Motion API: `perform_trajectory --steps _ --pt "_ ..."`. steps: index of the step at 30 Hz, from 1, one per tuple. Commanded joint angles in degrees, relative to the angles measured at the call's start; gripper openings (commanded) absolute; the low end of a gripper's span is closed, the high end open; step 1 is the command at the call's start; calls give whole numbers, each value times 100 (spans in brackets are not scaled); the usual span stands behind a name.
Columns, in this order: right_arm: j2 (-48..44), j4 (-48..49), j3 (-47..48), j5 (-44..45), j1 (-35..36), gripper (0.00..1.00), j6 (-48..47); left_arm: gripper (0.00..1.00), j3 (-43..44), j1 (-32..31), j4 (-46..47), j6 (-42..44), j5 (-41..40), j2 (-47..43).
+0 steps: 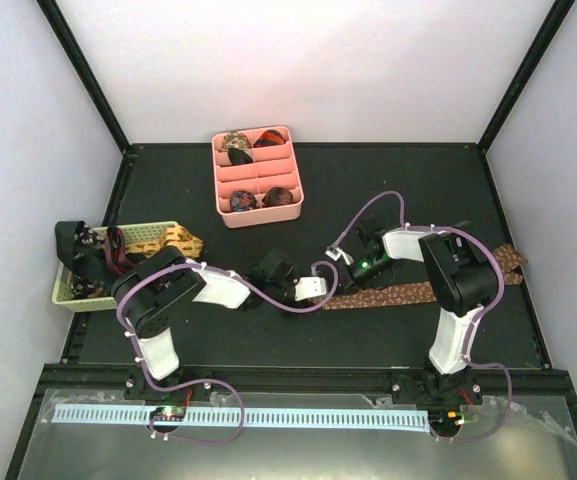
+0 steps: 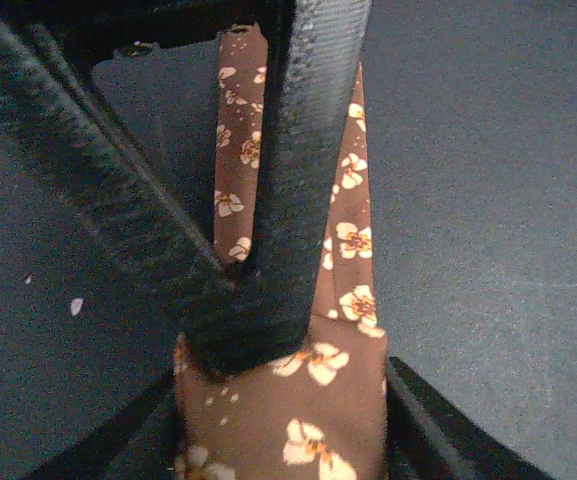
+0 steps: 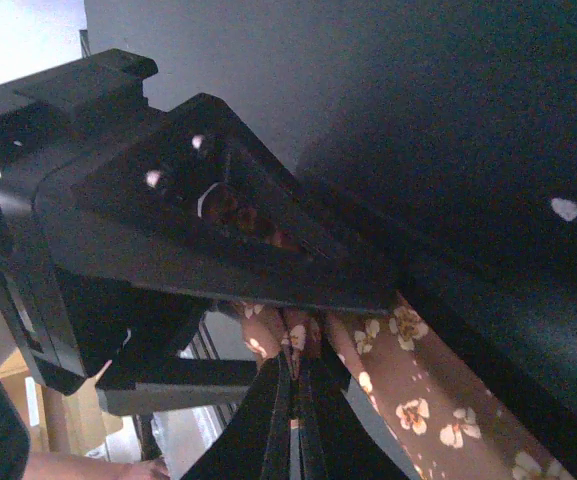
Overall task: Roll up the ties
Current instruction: Roll the tie at the center of the board.
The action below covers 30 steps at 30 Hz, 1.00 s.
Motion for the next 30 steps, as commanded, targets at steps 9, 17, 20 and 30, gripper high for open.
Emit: perform_trajectory --steps 9,17,20,30 --pt "103 -91 7 737 6 2 -331 37 -331 79 -17 39 -249 -122" --pt "369 -52 29 1068 24 2 -419 67 -996 298 969 -689 92 -764" --pt "391 -3 -23 1120 16 2 -385 69 -1130 432 1176 -1106 89 -804" --pt "440 -49 6 1202 22 2 -364 55 -1421 474 1536 -737 391 -1072"
